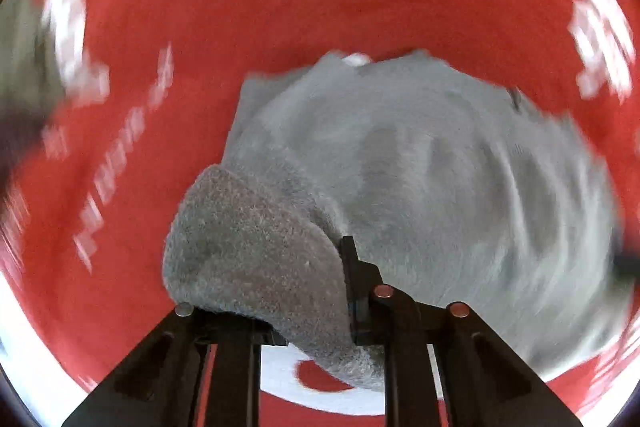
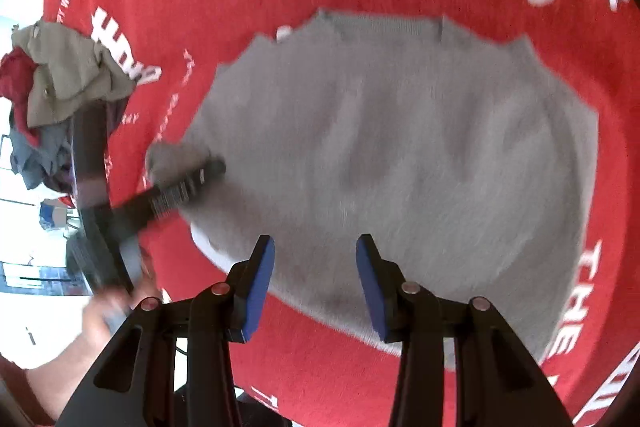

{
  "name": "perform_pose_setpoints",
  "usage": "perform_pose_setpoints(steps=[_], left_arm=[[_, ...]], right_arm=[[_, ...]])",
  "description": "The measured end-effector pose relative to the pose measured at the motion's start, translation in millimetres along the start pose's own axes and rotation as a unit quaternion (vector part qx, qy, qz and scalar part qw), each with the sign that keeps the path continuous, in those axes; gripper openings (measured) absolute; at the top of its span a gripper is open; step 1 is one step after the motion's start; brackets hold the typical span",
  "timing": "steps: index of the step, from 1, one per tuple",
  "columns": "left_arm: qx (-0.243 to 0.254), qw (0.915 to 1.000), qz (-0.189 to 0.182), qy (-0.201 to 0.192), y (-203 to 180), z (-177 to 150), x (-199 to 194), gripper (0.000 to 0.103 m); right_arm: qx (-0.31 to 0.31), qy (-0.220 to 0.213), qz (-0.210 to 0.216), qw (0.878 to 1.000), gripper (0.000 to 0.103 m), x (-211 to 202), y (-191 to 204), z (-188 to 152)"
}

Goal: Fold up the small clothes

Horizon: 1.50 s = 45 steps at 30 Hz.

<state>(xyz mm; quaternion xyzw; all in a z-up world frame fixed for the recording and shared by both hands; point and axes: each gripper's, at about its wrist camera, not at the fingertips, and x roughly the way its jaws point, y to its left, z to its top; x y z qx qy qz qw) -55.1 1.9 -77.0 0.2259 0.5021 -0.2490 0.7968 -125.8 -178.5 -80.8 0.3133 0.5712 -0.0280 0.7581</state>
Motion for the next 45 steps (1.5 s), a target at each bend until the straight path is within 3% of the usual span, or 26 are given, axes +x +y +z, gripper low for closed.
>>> perform_pose_setpoints(steps=[2, 5, 11, 13, 15, 21, 26, 30, 31, 32, 33, 35, 38, 41, 45], left_arm=[[0.082, 0.9952, 0.040, -0.037, -21.9, -10.1, -7.5, 0.019], [0.130, 0.9880, 0.062, -0.056, -32.6, -16.7, -8.9, 0.019], [0.184, 0.9764, 0.085, -0.074, -41.9, -27.3, -6.8, 0.019], [0.194, 0.9738, 0.088, -0.079, -42.4, -30.3, -7.7, 0.019], [0.199, 0.9727, 0.087, -0.082, -44.8, -31.1, -7.5, 0.019], [0.196, 0.9744, 0.081, -0.075, -43.2, -30.1, -1.5, 0.019], [0.189, 0.9766, 0.078, -0.066, -39.8, -28.1, 3.8, 0.019], [0.205, 0.9726, 0.086, -0.067, -43.7, -28.4, 8.0, 0.019], [0.208, 0.9719, 0.087, -0.067, -44.9, -28.9, 8.4, 0.019], [0.210, 0.9715, 0.087, -0.066, -45.7, -29.2, 8.9, 0.019], [0.212, 0.9713, 0.086, -0.067, -46.2, -28.9, 8.2, 0.019], [0.216, 0.9698, 0.083, -0.078, -48.6, -27.2, 1.6, 0.019], [0.222, 0.9683, 0.065, -0.095, -53.7, -21.6, -14.1, 0.019], [0.237, 0.9627, 0.053, -0.120, -63.2, -16.1, -37.9, 0.019], [0.268, 0.9499, 0.034, -0.157, -85.2, -7.8, -73.1, 0.019]], right_arm=[[-0.017, 0.004, 0.006, 1.000, 0.067, -4.2, 9.1, 26.9], [-0.053, 0.025, 0.027, 0.998, 0.071, 1.5, 32.5, 70.8], [-0.105, 0.178, 0.058, 0.977, 0.072, 73.4, 106.1, 135.8], [-0.124, 0.212, 0.034, 0.969, 0.085, 97.6, 125.0, 139.8], [-0.148, 0.239, -0.002, 0.960, 0.085, 123.0, 146.0, 147.3], [-0.167, 0.307, -0.039, 0.936, 0.085, 183.1, 178.4, 146.8], [-0.212, 0.339, -0.107, 0.910, 0.085, 223.4, 193.9, 137.5], [-0.236, 0.354, -0.137, 0.895, 0.084, 240.2, 194.1, 124.7], [-0.242, 0.348, -0.140, 0.895, 0.069, 239.9, 192.2, 124.2], [-0.252, 0.334, -0.155, 0.895, 0.034, 237.0, 191.6, 125.2], [-0.243, 0.314, -0.151, 0.905, 0.018, 229.3, 188.2, 130.5], [-0.176, 0.290, -0.088, 0.937, 0.014, 205.5, 168.2, 143.3], [-0.123, 0.250, -0.015, 0.960, 0.013, 168.7, 140.9, 146.8], [-0.090, 0.202, 0.050, 0.974, 0.013, 122.9, 117.3, 144.5], [-0.050, 0.136, 0.113, 0.983, 0.013, 59.2, 81.1, 143.8]])
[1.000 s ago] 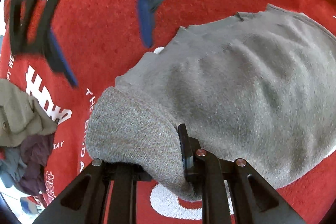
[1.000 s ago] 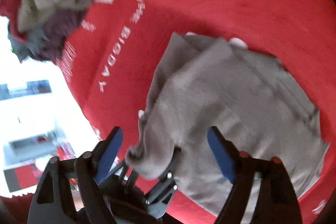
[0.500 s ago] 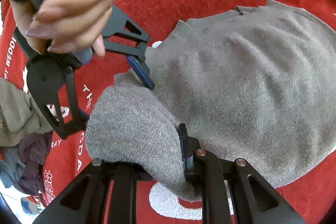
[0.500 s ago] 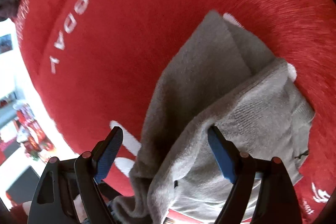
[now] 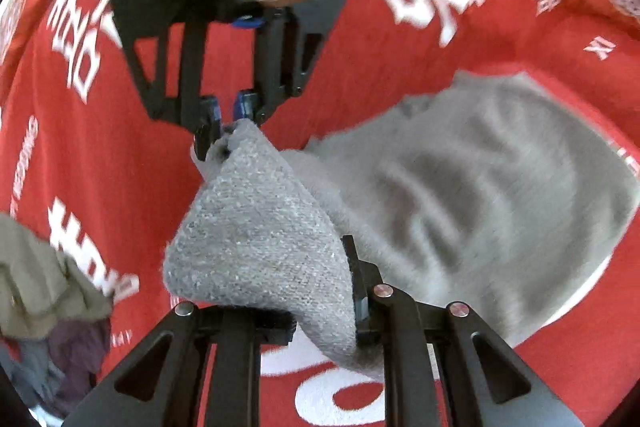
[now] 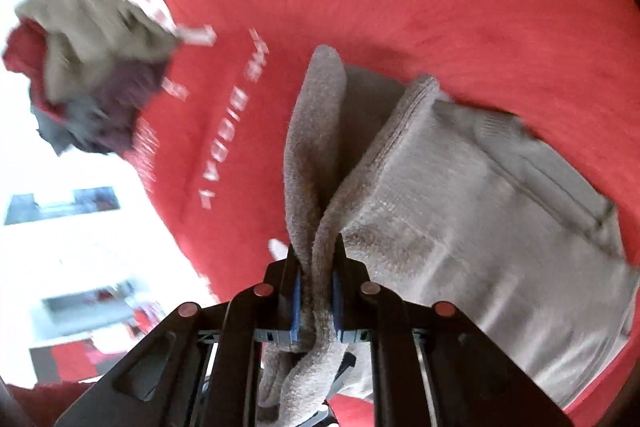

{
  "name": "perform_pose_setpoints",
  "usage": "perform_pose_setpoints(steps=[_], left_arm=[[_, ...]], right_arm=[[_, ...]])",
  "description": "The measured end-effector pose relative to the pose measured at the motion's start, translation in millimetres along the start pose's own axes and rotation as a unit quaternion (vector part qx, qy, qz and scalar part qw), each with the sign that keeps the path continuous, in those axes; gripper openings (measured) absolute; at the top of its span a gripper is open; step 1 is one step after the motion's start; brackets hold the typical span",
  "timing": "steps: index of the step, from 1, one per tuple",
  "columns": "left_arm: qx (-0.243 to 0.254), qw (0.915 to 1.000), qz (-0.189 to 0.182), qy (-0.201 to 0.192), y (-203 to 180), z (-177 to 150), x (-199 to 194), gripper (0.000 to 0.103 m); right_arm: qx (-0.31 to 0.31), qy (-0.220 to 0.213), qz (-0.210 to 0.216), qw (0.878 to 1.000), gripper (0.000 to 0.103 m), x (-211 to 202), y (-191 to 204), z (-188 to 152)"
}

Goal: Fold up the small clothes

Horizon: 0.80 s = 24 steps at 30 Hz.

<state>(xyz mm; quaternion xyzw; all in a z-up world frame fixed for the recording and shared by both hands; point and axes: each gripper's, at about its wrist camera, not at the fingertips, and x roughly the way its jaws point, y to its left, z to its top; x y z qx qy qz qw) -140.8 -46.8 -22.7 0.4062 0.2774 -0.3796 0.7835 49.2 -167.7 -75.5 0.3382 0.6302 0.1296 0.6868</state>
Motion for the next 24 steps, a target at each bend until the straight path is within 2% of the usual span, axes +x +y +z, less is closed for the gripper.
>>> perform_pose_setpoints(steps=[2, 6, 9, 12, 14, 16, 19, 21, 23, 24], left_arm=[[0.021, 0.9995, -0.004, -0.025, -10.6, 16.6, -14.7, 0.019], [0.067, 0.9950, -0.021, -0.072, -44.2, 50.3, -38.8, 0.019], [0.108, 0.9887, -0.043, -0.095, -79.6, 71.0, -46.9, 0.019], [0.154, 0.9807, -0.066, -0.101, -121.3, 78.3, -45.9, 0.019], [0.186, 0.9743, -0.083, -0.095, -153.3, 75.9, -38.9, 0.019], [0.219, 0.9675, -0.099, -0.079, -185.9, 67.9, -25.9, 0.019], [0.248, 0.9614, -0.107, -0.053, -214.3, 53.3, -8.9, 0.019], [0.260, 0.9590, -0.106, -0.039, -221.4, 46.3, -1.6, 0.019], [0.262, 0.9591, -0.100, -0.039, -220.8, 41.7, -1.2, 0.019], [0.261, 0.9593, -0.102, -0.037, -218.8, 42.1, -2.4, 0.020]], right_arm=[[0.010, -0.049, 0.034, 0.998, 0.013, -37.5, -11.8, -20.9], [0.030, -0.133, 0.074, 0.988, 0.013, -104.7, -46.6, -58.2], [0.051, -0.186, 0.089, 0.977, 0.013, -147.0, -84.8, -97.1], [0.088, -0.215, 0.091, 0.968, 0.013, -165.6, -129.6, -129.2], [0.123, -0.229, 0.081, 0.962, 0.013, -167.0, -167.0, -157.0], [0.154, -0.230, 0.066, 0.959, 0.013, -144.0, -193.3, -173.2], [0.217, -0.212, 0.048, 0.952, 0.013, -111.8, -250.9, -198.6], [0.250, -0.202, 0.055, 0.945, 0.014, -93.7, -276.0, -212.7], [0.269, -0.212, 0.073, 0.937, 0.026, -85.1, -286.0, -221.1], [0.276, -0.214, 0.075, 0.934, 0.029, -84.8, -286.6, -222.7]])
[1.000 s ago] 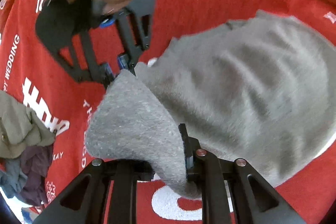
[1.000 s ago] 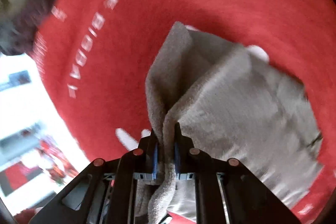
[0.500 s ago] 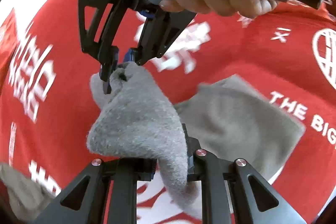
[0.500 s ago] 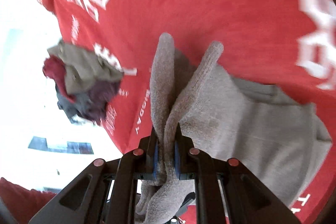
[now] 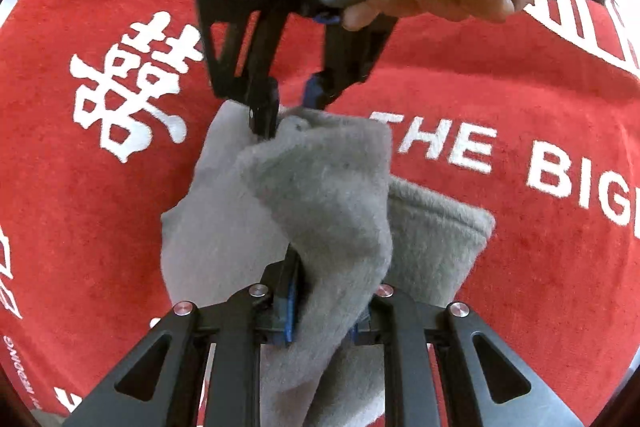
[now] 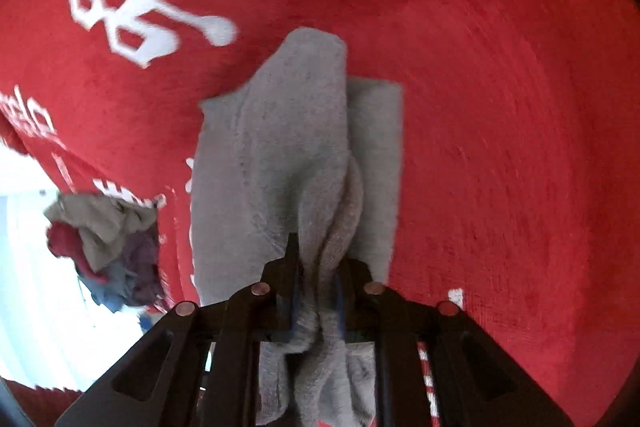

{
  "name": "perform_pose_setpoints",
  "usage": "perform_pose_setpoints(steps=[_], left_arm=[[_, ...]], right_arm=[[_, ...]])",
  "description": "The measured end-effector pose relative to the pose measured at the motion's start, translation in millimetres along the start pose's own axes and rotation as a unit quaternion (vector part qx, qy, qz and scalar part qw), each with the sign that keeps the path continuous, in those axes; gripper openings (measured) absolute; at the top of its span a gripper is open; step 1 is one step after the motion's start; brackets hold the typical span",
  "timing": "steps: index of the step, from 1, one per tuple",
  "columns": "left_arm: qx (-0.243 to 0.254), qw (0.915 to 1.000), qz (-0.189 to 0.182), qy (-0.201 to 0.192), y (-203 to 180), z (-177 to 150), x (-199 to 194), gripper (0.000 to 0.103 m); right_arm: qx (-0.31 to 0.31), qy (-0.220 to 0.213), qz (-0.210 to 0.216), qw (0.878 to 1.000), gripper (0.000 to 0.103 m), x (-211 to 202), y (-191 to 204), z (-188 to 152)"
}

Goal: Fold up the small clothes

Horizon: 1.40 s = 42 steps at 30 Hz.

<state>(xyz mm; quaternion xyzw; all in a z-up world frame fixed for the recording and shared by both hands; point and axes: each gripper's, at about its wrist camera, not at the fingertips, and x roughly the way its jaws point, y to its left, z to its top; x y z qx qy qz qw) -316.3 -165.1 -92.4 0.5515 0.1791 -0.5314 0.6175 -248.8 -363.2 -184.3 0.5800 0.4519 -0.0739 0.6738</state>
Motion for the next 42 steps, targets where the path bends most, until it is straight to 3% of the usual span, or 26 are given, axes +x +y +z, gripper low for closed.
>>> perform_pose_setpoints(steps=[1, 2, 3, 4, 8, 10, 12, 13, 15, 16, 17, 20, 24, 26, 28, 32, 33, 36, 37, 38, 40, 42], left_arm=[[-0.007, 0.9999, -0.010, 0.002, 3.6, -1.8, -4.3, 0.030], [-0.015, 0.9997, -0.018, 0.005, 9.9, -4.2, -9.8, 0.042], [-0.025, 0.9994, -0.024, 0.006, 18.5, -9.8, -16.3, 0.072], [-0.036, 0.9990, -0.027, 0.000, 25.2, -14.3, -26.1, 0.083], [-0.085, 0.9950, -0.053, 0.006, 49.6, -39.6, -58.5, 0.083], [-0.141, 0.9861, -0.081, 0.036, 67.0, -54.7, -64.8, 0.083], [-0.223, 0.9648, -0.117, 0.078, 97.4, -70.9, -53.5, 0.083], [-0.283, 0.9425, -0.144, 0.105, 117.4, -83.1, -40.3, 0.083], [-0.361, 0.9064, -0.172, 0.136, 140.2, -101.6, -18.8, 0.083], [-0.385, 0.8937, -0.178, 0.146, 148.4, -107.7, -7.9, 0.083], [-0.393, 0.8905, -0.176, 0.148, 150.9, -111.1, -2.7, 0.083], [-0.384, 0.8960, -0.162, 0.154, 155.0, -110.6, 13.1, 0.083], [-0.394, 0.8908, -0.169, 0.151, 168.7, -109.4, 17.7, 0.083], [-0.388, 0.8949, -0.168, 0.143, 176.2, -106.2, 14.7, 0.083], [-0.370, 0.9010, -0.174, 0.144, 175.4, -104.0, 14.4, 0.083], [-0.305, 0.9213, -0.168, 0.173, 138.9, -109.6, 33.8, 0.083], [-0.295, 0.9230, -0.168, 0.181, 128.6, -113.6, 37.1, 0.083], [-0.311, 0.9216, -0.162, 0.167, 124.3, -122.9, 32.6, 0.083], [-0.316, 0.9190, -0.165, 0.168, 125.3, -124.7, 33.3, 0.083], [-0.325, 0.9148, -0.169, 0.170, 126.9, -126.9, 34.6, 0.084], [-0.336, 0.9094, -0.171, 0.176, 129.6, -129.1, 37.8, 0.087], [-0.331, 0.9119, -0.167, 0.176, 128.7, -127.6, 37.9, 0.087]], right_arm=[[0.007, -0.001, -0.002, 1.000, 0.039, -4.0, -3.2, -0.2], [0.012, -0.003, -0.008, 1.000, 0.042, -7.8, -3.9, -1.7], [0.009, -0.006, -0.019, 1.000, 0.043, -12.7, -3.2, -4.6], [0.004, -0.006, -0.029, 1.000, 0.043, -17.4, -1.4, -7.7], [0.004, -0.033, -0.035, 0.999, 0.043, -50.2, 8.2, -37.8], [0.021, -0.048, -0.023, 0.998, 0.044, -66.6, 8.4, -65.9], [0.043, -0.056, 0.000, 0.998, 0.044, -75.1, 5.9, -94.0], [0.054, -0.057, 0.013, 0.997, 0.044, -76.3, 3.4, -107.6], [0.077, -0.050, 0.049, 0.995, 0.044, -70.3, 0.7, -134.0], [0.087, -0.045, 0.063, 0.993, 0.044, -61.6, 2.1, -143.6], [0.096, -0.039, 0.076, 0.992, 0.044, -50.7, 3.0, -151.0], [0.119, -0.031, 0.102, 0.987, 0.046, -4.9, 15.8, -157.3], [0.169, -0.059, 0.133, 0.975, 0.044, 37.6, 22.3, -141.7], [0.185, -0.068, 0.136, 0.971, 0.008, 44.0, 26.0, -137.9], [0.166, -0.074, 0.139, 0.973, 0.008, 43.2, 40.8, -141.0], [0.147, -0.060, 0.077, 0.984, 0.008, 45.7, 41.0, -160.8], [0.155, -0.053, 0.059, 0.985, 0.009, 50.4, 33.8, -163.8], [0.128, -0.029, 0.022, 0.991, 0.022, 47.1, 35.9, -166.0], [0.104, -0.026, -0.002, 0.994, 0.046, 38.9, 41.5, -167.5], [0.089, -0.029, -0.015, 0.996, 0.057, 30.5, 44.9, -169.2], [0.073, -0.057, -0.026, 0.995, 0.059, 5.2, 47.7, -172.2], [0.088, -0.088, -0.039, 0.991, 0.059, -16.7, 43.2, -169.0]])
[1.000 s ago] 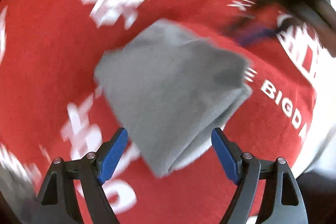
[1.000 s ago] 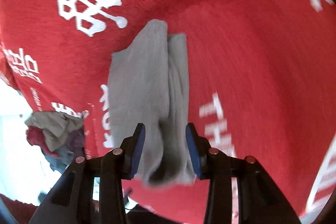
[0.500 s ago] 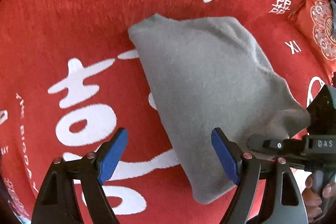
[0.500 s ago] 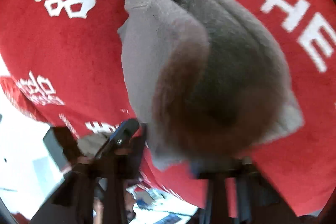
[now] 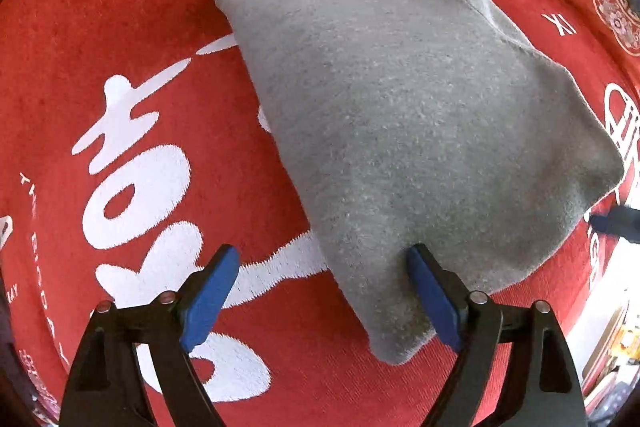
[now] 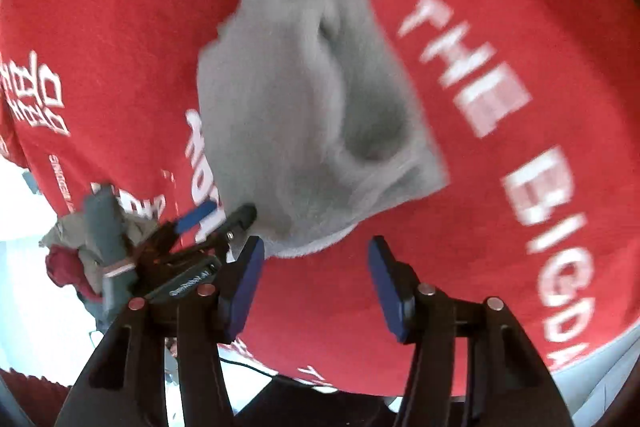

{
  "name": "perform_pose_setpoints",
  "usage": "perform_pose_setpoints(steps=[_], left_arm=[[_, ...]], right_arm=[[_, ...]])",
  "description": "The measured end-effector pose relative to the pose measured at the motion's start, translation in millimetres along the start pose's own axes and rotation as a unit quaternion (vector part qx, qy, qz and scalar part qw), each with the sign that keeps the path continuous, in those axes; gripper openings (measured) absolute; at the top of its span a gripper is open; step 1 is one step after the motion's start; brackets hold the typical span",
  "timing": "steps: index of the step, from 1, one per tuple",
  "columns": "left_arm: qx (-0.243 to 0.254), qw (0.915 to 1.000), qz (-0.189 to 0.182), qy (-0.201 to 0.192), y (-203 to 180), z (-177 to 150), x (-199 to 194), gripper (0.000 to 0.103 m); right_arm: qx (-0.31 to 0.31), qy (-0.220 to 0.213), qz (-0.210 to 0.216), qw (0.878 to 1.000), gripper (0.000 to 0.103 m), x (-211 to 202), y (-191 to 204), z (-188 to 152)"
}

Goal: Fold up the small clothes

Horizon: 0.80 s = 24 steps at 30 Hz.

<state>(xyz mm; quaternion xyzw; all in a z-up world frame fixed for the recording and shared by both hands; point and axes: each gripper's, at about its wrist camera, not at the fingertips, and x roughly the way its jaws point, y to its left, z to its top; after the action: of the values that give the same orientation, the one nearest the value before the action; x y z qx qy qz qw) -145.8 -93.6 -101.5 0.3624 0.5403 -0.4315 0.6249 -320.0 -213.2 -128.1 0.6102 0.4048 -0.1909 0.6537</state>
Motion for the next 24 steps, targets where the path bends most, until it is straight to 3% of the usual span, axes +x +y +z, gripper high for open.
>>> perform_pose_setpoints(steps=[2, 3, 4, 5, 7, 9, 11, 13, 19, 22, 24], left_arm=[[0.007, 0.9999, 0.010, -0.001, -2.8, 0.1, -1.2, 0.087], [0.010, 0.9999, 0.013, -0.001, -4.9, 0.2, -2.9, 0.087], [0.012, 0.9998, 0.016, 0.000, -5.7, 0.1, -4.1, 0.087], [0.014, 0.9997, 0.018, 0.000, -10.0, 0.2, -5.5, 0.087], [0.014, 0.9997, 0.018, -0.003, -11.2, -2.3, -4.2, 0.088], [0.009, 0.9997, 0.023, -0.003, -11.2, -5.3, -1.7, 0.097], [0.001, 0.9998, 0.022, 0.001, -9.2, -5.8, 0.2, 0.098], [-0.009, 0.9998, 0.017, 0.007, -6.8, -5.1, -0.2, 0.098], [-0.013, 0.9995, 0.028, 0.010, -6.6, -2.5, -13.5, 0.098], [-0.031, 0.9993, 0.021, -0.001, 4.3, 3.6, -26.0, 0.098], [-0.050, 0.9986, 0.015, -0.005, 10.2, 11.1, -31.2, 0.098]], right_arm=[[0.022, -0.015, 0.004, 1.000, 0.056, -5.0, -9.6, 11.5], [0.033, -0.014, 0.005, 0.999, 0.049, -3.5, -13.4, 19.2], [0.039, -0.011, 0.011, 0.999, 0.016, 0.4, -12.8, 24.2], [0.040, -0.008, 0.021, 0.999, 0.012, 2.4, -12.1, 27.6], [0.037, -0.016, 0.016, 0.999, 0.012, 2.1, -16.9, 26.6], [0.061, -0.009, -0.007, 0.998, 0.012, 7.6, -38.7, 17.8], [0.104, -0.003, -0.005, 0.995, 0.022, 13.0, -62.9, 7.3], [0.112, -0.005, 0.001, 0.994, 0.023, 10.3, -69.6, 4.5], [0.041, -0.015, -0.063, 0.997, 0.031, -22.3, -45.2, 10.9], [-0.006, -0.049, -0.070, 0.996, 0.033, -38.0, -18.4, 28.0], [-0.037, -0.059, -0.062, 0.996, 0.043, -35.8, 0.2, 50.6]])
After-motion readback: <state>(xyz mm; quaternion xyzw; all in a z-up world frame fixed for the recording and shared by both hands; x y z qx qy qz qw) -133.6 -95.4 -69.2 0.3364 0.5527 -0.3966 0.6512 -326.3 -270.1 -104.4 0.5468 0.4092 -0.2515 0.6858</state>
